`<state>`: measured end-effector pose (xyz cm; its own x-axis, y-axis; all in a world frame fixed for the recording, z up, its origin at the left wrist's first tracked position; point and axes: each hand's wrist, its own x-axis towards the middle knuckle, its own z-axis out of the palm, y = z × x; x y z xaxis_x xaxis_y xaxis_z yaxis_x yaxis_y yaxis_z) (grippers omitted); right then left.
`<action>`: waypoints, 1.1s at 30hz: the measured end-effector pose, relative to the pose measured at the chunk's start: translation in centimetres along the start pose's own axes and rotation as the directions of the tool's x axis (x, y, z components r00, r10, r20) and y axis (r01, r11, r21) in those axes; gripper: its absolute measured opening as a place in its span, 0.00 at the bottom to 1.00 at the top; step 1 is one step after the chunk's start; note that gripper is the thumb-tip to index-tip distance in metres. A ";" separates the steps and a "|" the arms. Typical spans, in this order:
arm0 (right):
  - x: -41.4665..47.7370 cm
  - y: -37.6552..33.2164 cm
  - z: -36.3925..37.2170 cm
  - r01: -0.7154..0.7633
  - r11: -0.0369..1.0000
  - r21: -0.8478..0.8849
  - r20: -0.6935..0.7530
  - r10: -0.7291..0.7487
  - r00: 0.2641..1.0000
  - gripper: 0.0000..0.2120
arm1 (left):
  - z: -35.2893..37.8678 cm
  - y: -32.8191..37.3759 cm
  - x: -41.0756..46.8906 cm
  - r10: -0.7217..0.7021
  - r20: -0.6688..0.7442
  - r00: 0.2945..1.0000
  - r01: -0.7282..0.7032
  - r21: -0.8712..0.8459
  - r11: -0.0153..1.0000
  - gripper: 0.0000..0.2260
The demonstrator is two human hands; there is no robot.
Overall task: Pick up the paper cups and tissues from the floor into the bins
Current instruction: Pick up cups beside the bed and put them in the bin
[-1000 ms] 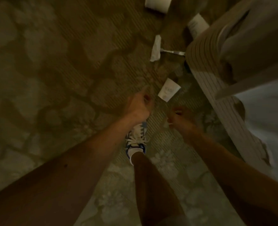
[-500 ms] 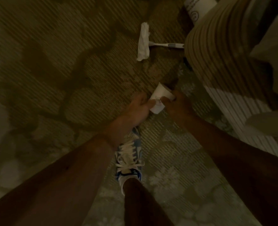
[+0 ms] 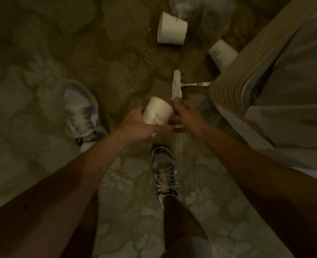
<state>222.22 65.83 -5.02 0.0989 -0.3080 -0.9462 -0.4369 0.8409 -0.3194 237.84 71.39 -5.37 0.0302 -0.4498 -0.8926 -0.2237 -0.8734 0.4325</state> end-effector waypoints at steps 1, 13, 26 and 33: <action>0.1 -0.9 0.2 -0.016 1.000 0.022 -0.053 0.017 0.998 0.25 | -0.8 0.6 -0.3 0.007 -0.016 1.000 -0.006 0.024 1.000 0.24; 7.6 -4.3 0.1 -0.113 0.978 0.175 -0.235 0.153 0.960 0.29 | -5.6 3.3 6.8 -0.155 0.163 0.974 0.196 -0.275 0.941 0.17; 3.8 -8.7 5.2 -0.218 0.788 0.575 0.006 0.262 0.965 0.40 | -11.1 7.2 6.1 -0.192 0.445 0.875 0.433 -0.540 0.721 0.23; 1.2 -14.2 5.1 -0.213 0.693 0.689 0.070 0.229 0.971 0.41 | -14.3 14.5 5.5 -0.157 0.512 0.844 0.419 -0.447 0.791 0.27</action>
<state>233.09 55.80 -1.91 0.0584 -0.0753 -0.9954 0.2918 0.9549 -0.0551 248.72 53.58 -2.20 -0.4382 -0.1466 -0.8868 0.2711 -0.9622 0.0251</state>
